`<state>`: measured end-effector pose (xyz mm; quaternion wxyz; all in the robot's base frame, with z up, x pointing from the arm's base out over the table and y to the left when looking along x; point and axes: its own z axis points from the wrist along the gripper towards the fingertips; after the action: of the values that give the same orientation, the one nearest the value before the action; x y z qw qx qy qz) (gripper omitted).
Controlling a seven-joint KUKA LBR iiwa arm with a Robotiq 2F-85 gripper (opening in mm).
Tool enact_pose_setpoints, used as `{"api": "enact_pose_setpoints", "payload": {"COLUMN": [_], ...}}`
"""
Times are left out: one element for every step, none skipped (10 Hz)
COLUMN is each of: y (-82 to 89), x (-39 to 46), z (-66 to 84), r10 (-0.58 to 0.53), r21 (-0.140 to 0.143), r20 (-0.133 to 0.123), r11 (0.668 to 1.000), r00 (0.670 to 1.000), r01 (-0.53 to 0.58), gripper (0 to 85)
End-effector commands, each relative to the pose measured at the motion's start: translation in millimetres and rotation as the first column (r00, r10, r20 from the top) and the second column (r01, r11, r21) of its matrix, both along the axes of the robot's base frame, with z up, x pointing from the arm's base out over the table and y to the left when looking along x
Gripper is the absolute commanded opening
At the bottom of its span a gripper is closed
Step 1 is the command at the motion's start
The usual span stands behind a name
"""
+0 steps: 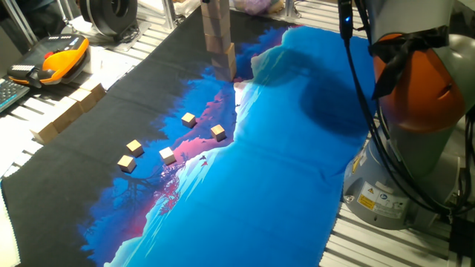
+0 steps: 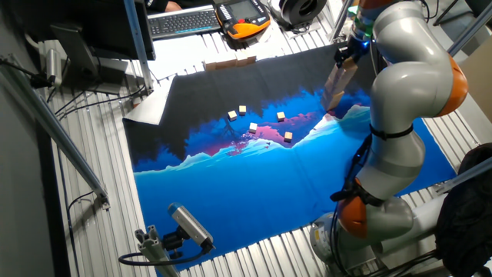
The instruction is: Stack the blocks in a vertical line of five
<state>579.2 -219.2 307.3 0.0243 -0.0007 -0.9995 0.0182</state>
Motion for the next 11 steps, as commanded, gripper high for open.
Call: {"api": "enact_pose_setpoints", "payload": {"y": [0.2,1.1,2.6,6.4,11.5,18.9,28.2,40.3,49.7,57.1,63.5], "x": [0.4,0.7,1.1,1.8,2.4,3.2,4.2,5.4,6.3,6.2,6.5], "z": [2.4,4.8,7.7,12.3,16.0,18.8,21.3,24.3,24.9,21.2,16.6], "r10": [-0.001,-0.001,-0.004,-0.010,-0.018,-0.032,-0.047,-0.066,-0.079,-0.087,-0.090], "r21": [-0.002,-0.004,-0.005,-0.010,-0.014,-0.016,-0.013,-0.013,-0.002,0.008,0.010], "r20": [-0.001,-0.005,-0.006,-0.010,-0.011,-0.014,-0.016,-0.021,-0.023,-0.022,-0.021], "r11": [1.000,1.000,1.000,1.000,1.000,0.999,0.999,0.998,0.997,0.996,0.996], "r00": [1.000,1.000,1.000,1.000,1.000,0.999,0.999,0.998,0.997,0.996,0.996], "r01": [0.001,0.001,0.004,0.010,0.018,0.032,0.047,0.066,0.079,0.087,0.090], "gripper": [68.0,68.0,68.0,68.0,68.0,68.0,68.0,51.0,51.0,51.0,34.0]}}
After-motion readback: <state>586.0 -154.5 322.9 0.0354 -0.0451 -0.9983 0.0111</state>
